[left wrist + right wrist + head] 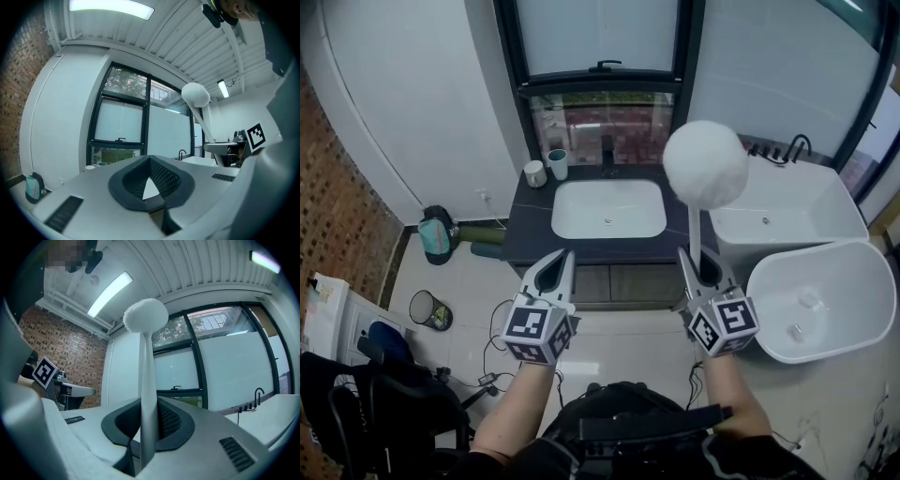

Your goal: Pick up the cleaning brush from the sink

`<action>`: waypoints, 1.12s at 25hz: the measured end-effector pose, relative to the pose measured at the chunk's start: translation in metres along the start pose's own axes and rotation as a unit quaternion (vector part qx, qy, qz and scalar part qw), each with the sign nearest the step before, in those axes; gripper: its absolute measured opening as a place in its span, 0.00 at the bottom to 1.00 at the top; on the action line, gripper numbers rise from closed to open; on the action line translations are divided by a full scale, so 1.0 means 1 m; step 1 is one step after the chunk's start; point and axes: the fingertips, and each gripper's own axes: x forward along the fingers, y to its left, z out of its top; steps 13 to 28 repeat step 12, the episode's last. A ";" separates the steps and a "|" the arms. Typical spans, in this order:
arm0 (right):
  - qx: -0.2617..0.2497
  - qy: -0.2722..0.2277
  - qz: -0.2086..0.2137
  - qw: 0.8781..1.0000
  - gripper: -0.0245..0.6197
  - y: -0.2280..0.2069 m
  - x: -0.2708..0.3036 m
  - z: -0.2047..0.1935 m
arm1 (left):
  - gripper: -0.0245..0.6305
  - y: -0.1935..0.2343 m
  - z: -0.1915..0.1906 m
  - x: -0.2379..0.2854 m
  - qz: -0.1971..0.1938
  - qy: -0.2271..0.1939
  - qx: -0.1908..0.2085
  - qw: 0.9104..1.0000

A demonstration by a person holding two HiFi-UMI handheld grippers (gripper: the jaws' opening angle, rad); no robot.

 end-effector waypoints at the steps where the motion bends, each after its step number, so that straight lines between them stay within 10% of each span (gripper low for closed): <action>1: -0.001 -0.001 0.000 1.000 0.08 -0.001 0.001 -0.001 | 0.02 0.000 -0.002 0.001 0.001 0.001 0.000 1.000; 28: 0.000 -0.003 -0.007 1.000 0.08 -0.001 0.007 -0.001 | 0.02 0.003 0.000 0.004 0.000 -0.001 0.007 1.000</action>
